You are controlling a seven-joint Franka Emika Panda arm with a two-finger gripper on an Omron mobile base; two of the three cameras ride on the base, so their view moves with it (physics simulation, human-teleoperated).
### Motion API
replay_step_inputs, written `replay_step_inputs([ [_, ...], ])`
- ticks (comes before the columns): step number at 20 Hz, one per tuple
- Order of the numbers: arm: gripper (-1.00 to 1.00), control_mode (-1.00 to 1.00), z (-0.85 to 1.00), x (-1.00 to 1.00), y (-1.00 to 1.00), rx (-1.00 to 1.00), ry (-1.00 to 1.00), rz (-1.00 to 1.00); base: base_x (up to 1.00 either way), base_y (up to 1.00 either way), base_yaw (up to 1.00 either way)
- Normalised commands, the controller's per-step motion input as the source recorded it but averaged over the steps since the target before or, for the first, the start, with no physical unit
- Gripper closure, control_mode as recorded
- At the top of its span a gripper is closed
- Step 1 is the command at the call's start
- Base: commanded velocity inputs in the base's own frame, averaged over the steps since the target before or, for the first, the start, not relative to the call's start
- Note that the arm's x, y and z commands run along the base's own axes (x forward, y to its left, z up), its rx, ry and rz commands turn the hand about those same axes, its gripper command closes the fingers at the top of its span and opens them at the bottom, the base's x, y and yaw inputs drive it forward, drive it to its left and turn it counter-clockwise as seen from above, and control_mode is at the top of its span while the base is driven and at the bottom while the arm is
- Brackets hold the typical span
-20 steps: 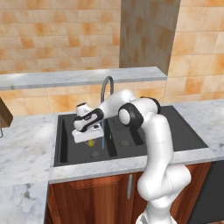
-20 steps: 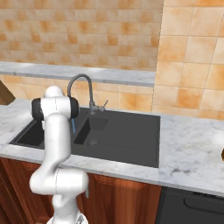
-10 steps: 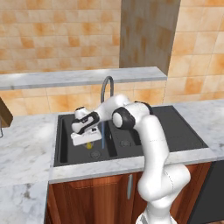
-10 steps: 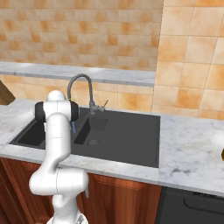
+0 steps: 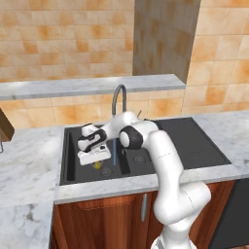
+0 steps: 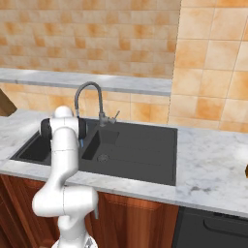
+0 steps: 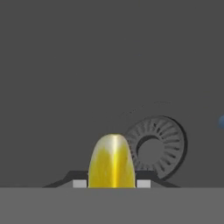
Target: Turn on the sink faucet. Then move the lemon wedge from the counter to the sink. Turn off the sink. Move the vegetable from the sink to the pot next to the stove. Finally move the pot to the rear left burner.
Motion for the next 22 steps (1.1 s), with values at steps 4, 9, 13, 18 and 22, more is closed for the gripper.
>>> replay_step_inputs([
  [4, 1.00, -1.00, -0.31, 0.21, 0.07, -0.02, 0.00, 0.00, 0.00, 0.00, 0.00],
  [9, 1.00, -1.00, -0.20, 0.22, 0.08, 0.00, 0.00, 0.00, 0.00, 0.00, 0.00],
  [13, -1.00, -1.00, -0.20, 0.16, 0.04, 0.00, 0.00, 0.00, 0.00, 0.00, 0.00],
  [18, -1.00, -1.00, -0.17, 0.06, 0.00, 0.00, 0.00, 0.00, 0.00, 0.00, 0.00],
  [22, -1.00, -1.00, -0.01, -0.04, 0.00, 0.02, -0.04, -0.01, 0.00, 0.00, 0.00],
])
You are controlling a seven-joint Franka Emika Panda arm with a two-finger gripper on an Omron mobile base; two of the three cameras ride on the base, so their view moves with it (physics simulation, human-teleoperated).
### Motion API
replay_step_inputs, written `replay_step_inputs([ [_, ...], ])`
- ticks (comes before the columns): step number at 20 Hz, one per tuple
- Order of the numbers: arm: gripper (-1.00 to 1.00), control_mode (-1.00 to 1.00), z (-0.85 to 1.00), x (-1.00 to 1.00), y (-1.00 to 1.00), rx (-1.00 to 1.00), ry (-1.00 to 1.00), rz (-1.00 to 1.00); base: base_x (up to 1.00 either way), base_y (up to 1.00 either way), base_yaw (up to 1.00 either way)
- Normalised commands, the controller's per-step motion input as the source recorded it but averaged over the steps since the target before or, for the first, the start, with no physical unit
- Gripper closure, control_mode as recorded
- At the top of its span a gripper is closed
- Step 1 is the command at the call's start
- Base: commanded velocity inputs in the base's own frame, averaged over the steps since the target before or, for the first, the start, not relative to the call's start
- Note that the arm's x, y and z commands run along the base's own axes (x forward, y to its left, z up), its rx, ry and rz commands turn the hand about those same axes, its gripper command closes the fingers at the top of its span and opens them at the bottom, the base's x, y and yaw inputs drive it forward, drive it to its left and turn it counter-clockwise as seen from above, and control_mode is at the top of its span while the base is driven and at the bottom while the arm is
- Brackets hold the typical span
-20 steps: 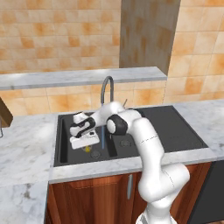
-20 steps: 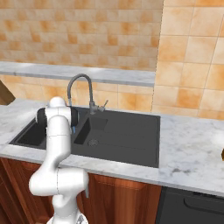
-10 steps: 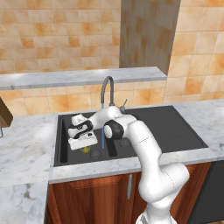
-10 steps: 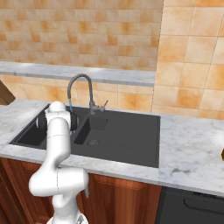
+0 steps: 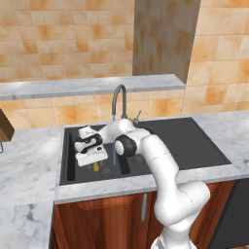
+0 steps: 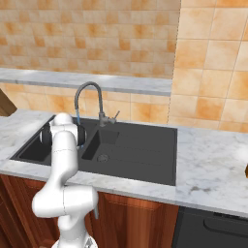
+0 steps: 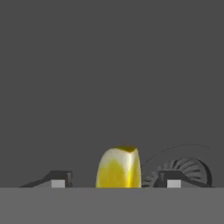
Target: Turn on the sink faucet. Then move the lemon wedge from the counter to the sink. Turn off the sink. Move the vegetable from the sink to the pot next to the stove. Finally move the pot to the rear left burner.
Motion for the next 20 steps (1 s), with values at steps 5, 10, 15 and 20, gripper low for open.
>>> replay_step_inputs([
  [5, -1.00, -1.00, 0.02, -0.16, -0.02, 0.03, -0.01, -0.06, 0.00, 0.00, 0.00],
  [10, -1.00, -1.00, 0.18, -0.31, -0.04, 0.04, -0.03, -0.11, 0.00, 0.00, 0.00],
  [15, -1.00, -1.00, 0.42, -0.42, -0.20, 0.06, -0.08, -0.11, 0.00, 0.00, 0.00],
  [20, -1.00, -1.00, 0.46, -0.53, -0.19, 0.07, -0.11, -0.11, 0.00, 0.00, 0.00],
])
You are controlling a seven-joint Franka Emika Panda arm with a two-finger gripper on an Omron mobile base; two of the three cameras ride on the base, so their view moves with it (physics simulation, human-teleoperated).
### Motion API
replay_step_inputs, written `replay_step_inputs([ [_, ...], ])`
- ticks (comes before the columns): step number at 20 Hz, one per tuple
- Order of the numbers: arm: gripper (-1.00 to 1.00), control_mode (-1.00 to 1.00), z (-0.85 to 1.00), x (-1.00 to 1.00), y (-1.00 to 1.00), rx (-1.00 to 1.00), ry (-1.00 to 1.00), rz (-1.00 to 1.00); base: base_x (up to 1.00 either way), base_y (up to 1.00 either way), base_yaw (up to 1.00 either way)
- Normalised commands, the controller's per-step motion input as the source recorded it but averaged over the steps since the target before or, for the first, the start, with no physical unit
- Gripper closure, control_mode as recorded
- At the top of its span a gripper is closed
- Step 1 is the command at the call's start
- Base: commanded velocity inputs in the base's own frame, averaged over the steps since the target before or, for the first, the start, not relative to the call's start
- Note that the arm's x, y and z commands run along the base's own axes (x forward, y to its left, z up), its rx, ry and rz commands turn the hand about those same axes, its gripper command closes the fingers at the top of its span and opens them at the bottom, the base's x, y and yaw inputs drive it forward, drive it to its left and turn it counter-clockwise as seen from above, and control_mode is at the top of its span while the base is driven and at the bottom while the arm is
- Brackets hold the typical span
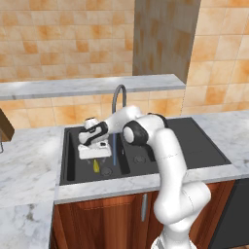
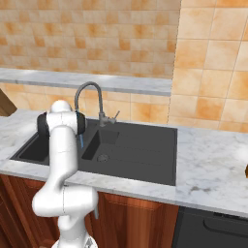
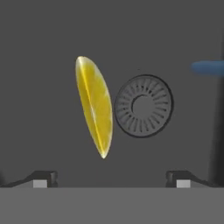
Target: Turn on the sink faucet. Then move the lemon wedge from the counter to the sink. Turn off the sink. Move the vegetable from the sink to the pot next to the stove. Finally move the pot to the rear left burner.
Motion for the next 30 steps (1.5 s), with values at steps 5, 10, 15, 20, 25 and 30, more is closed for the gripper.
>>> replay_step_inputs([
  [5, -1.00, -1.00, 0.41, -0.64, -0.05, 0.04, -0.12, -0.10, 0.00, 0.00, 0.00],
  [10, -1.00, -1.00, 0.25, -0.79, 0.00, 0.02, -0.12, -0.08, 0.00, 0.00, 0.00],
  [15, -1.00, -1.00, 0.17, -0.84, 0.00, 0.03, -0.11, -0.08, 0.00, 0.00, 0.00],
  [20, -1.00, -1.00, 0.25, -0.79, -0.12, 0.06, -0.11, -0.10, 0.00, 0.00, 0.00],
  [25, -1.00, -1.00, 0.56, -0.49, -0.38, 0.06, -0.13, -0.10, 0.00, 0.00, 0.00],
  [30, -1.00, -1.00, 0.66, -0.32, -0.44, 0.05, -0.11, -0.09, 0.00, 0.00, 0.00],
])
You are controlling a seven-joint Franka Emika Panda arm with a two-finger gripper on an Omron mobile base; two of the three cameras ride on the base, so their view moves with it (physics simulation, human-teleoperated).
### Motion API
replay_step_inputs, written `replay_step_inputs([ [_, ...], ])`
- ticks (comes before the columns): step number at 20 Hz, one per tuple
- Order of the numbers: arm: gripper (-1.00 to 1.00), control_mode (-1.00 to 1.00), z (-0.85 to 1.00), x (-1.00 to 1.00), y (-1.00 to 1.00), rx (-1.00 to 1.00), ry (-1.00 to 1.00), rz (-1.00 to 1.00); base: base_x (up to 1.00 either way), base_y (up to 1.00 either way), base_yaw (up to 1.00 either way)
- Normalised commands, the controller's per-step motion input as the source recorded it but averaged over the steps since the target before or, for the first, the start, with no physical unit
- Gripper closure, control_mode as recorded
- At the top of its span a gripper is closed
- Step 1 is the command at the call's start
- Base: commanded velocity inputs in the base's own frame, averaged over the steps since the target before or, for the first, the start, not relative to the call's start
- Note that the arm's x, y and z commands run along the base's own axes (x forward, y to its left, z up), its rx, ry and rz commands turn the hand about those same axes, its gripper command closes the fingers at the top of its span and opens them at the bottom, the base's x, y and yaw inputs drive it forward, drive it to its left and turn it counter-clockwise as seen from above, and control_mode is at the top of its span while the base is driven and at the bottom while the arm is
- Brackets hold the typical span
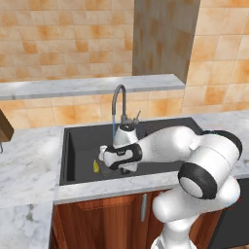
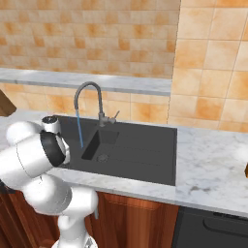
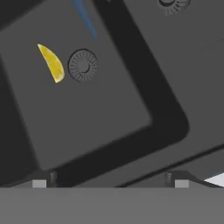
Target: Turn on the sink faucet. Then move the lemon wedge from the counter to the sink. Turn off the sink. Move the vegetable from the sink to the pot next to the stove. Finally move the pot to the rear left burner.
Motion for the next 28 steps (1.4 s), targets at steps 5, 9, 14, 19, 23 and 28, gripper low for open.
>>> replay_step_inputs([
  [5, -1.00, -1.00, 0.65, -0.23, -0.55, 0.06, -0.08, -0.09, 0.00, 0.00, 0.00],
  [9, -1.00, -1.00, 0.68, -0.04, -0.73, 0.12, -0.02, -0.10, 0.00, 0.00, 0.00],
  [14, -1.00, -1.00, 0.61, 0.00, -0.85, 0.18, 0.00, -0.11, 0.00, 0.00, 0.00],
  [19, -1.00, -1.00, 0.33, 0.02, -0.91, 0.29, 0.04, -0.10, 0.00, 0.00, 0.00],
  [23, -1.00, -1.00, 0.10, 0.20, -0.81, 0.32, 0.05, -0.07, 0.00, 0.00, 0.00],
  [28, -1.00, -1.00, 0.10, 0.41, -0.74, 0.22, 0.00, -0.01, 0.00, 0.00, 0.00],
])
